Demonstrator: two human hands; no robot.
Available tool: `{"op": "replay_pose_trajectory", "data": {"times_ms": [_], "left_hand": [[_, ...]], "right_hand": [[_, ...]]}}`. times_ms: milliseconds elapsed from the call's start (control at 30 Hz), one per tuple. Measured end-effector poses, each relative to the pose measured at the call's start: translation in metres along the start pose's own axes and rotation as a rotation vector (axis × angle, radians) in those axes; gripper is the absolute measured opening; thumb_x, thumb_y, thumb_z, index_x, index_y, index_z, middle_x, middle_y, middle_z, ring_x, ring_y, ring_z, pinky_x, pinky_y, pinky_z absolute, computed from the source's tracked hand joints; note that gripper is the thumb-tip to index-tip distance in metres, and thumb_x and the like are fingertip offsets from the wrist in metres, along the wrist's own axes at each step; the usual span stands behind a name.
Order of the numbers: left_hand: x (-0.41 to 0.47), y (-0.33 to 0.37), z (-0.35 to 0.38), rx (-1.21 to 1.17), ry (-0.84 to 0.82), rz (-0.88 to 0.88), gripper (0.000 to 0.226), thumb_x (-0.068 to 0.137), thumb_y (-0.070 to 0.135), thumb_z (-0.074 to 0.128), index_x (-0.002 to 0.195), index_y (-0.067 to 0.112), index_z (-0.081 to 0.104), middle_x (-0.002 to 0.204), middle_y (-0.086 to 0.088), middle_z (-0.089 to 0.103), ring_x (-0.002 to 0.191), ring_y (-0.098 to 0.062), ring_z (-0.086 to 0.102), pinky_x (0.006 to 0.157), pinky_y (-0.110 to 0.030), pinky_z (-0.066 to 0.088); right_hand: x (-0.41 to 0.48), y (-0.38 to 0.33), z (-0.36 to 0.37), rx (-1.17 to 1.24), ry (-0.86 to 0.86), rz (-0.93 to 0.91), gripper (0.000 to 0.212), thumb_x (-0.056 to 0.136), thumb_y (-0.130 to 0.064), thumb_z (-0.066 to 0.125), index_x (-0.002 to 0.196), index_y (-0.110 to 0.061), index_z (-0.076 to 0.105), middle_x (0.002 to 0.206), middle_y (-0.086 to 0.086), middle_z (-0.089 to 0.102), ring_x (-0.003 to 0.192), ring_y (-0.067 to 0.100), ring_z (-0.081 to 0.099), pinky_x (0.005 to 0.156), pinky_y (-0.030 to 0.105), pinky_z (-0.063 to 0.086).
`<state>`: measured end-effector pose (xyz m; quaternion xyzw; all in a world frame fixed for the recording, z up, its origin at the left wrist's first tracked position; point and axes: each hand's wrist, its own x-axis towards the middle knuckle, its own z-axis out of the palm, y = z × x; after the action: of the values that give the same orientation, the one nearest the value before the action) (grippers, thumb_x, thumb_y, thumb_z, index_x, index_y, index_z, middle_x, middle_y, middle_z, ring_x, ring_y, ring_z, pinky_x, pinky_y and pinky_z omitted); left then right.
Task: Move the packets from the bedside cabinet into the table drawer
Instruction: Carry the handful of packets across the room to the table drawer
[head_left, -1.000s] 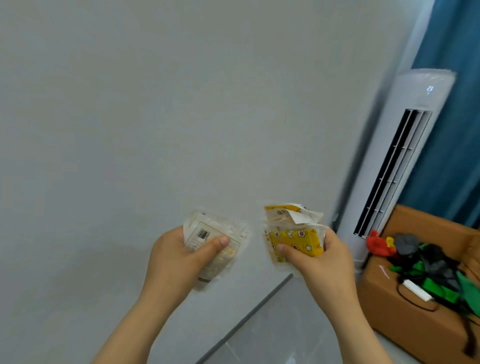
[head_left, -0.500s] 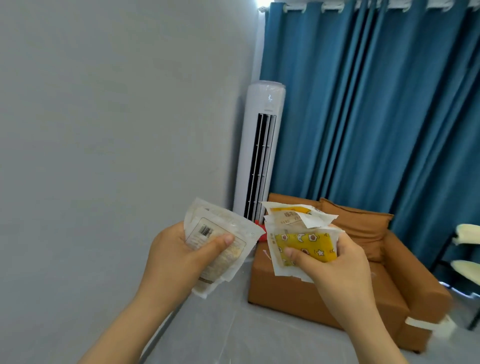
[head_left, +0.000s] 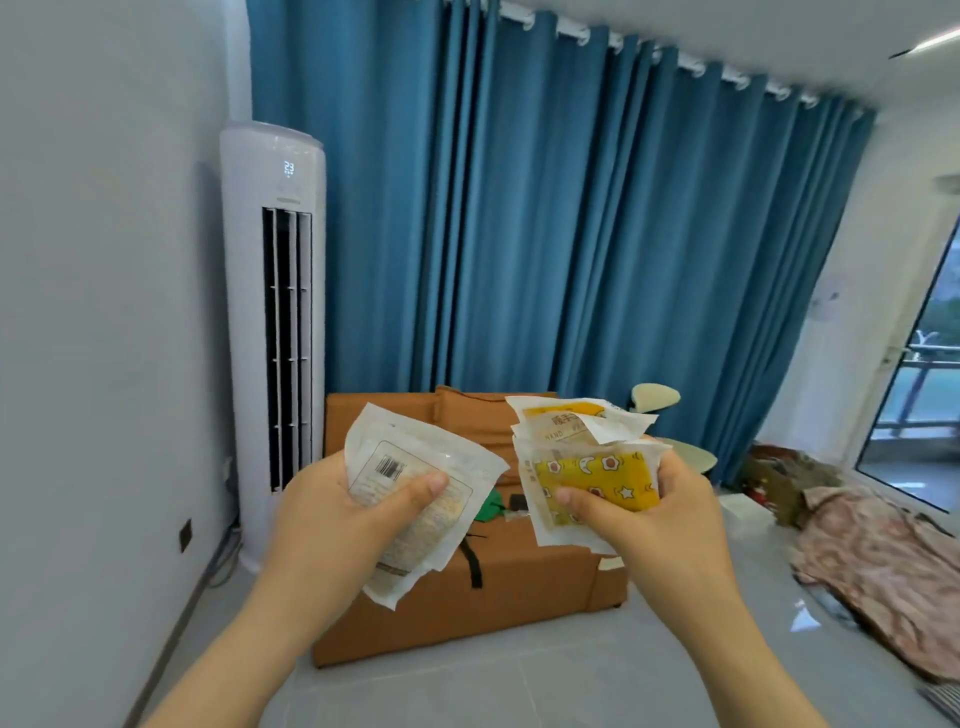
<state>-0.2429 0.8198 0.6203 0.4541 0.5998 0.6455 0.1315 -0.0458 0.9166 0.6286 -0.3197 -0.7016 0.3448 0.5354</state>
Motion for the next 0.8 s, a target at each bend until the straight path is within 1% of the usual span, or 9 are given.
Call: {"op": "replay_pose_trajectory", "data": {"times_ms": [133,233,367,500,600,667,800], "left_hand": [[0.040,-0.024,0.038,-0.024,-0.104,0.012,0.007,0.071,0.028,0.078,0.075,0.027,0.073,0.074,0.017,0.073,0.069,0.001,0.069,0.058,-0.020,0.053],[0.062,-0.041,0.073,-0.047,-0.174,0.015,0.006,0.073,0.026,0.078,0.075,0.027,0.073,0.074,0.017,0.073,0.068,0.001,0.069,0.054,-0.017,0.052],[0.091,-0.060,0.127,-0.068,-0.234,0.028,0.006,0.072,0.027,0.077,0.074,0.025,0.072,0.073,0.014,0.074,0.067,-0.001,0.068,0.054,-0.016,0.052],[0.123,-0.069,0.188,-0.098,-0.295,0.042,0.011,0.070,0.032,0.077,0.076,0.023,0.073,0.075,0.011,0.074,0.069,-0.004,0.069,0.060,-0.023,0.054],[0.147,-0.069,0.239,-0.111,-0.341,0.056,0.009,0.071,0.030,0.077,0.075,0.023,0.073,0.074,0.012,0.074,0.069,-0.003,0.069,0.062,-0.025,0.054],[0.162,-0.069,0.275,-0.125,-0.381,0.046,0.008,0.071,0.029,0.078,0.076,0.023,0.073,0.075,0.012,0.074,0.069,-0.003,0.069,0.062,-0.025,0.054],[0.185,-0.077,0.342,-0.139,-0.431,0.030,0.010,0.071,0.029,0.078,0.075,0.022,0.073,0.073,0.014,0.074,0.068,-0.001,0.069,0.056,-0.019,0.053]], "right_hand": [[0.025,0.028,-0.009,-0.048,0.099,0.029,0.038,0.064,-0.012,0.086,0.083,-0.036,0.062,0.079,-0.027,0.070,0.076,-0.004,0.067,0.056,0.012,0.052],[0.042,0.050,-0.020,-0.083,0.146,0.057,0.039,0.064,-0.011,0.086,0.086,-0.036,0.064,0.081,-0.025,0.071,0.076,-0.003,0.067,0.057,0.012,0.052],[0.066,0.085,-0.043,-0.088,0.216,0.099,0.040,0.065,-0.008,0.085,0.086,-0.034,0.064,0.079,-0.022,0.071,0.074,-0.001,0.068,0.056,0.012,0.052],[0.097,0.121,-0.074,-0.086,0.293,0.136,0.037,0.065,-0.005,0.084,0.082,-0.031,0.064,0.076,-0.020,0.072,0.070,-0.001,0.068,0.053,0.010,0.049],[0.125,0.147,-0.104,-0.093,0.344,0.156,0.036,0.064,-0.005,0.084,0.081,-0.030,0.065,0.077,-0.017,0.072,0.069,0.002,0.068,0.054,0.012,0.050],[0.143,0.163,-0.126,-0.105,0.376,0.165,0.035,0.064,-0.006,0.084,0.082,-0.029,0.065,0.076,-0.017,0.072,0.069,0.002,0.068,0.054,0.012,0.051],[0.174,0.199,-0.165,-0.138,0.433,0.182,0.034,0.065,-0.007,0.084,0.084,-0.027,0.066,0.078,-0.017,0.073,0.070,0.001,0.068,0.054,0.010,0.050]]}}
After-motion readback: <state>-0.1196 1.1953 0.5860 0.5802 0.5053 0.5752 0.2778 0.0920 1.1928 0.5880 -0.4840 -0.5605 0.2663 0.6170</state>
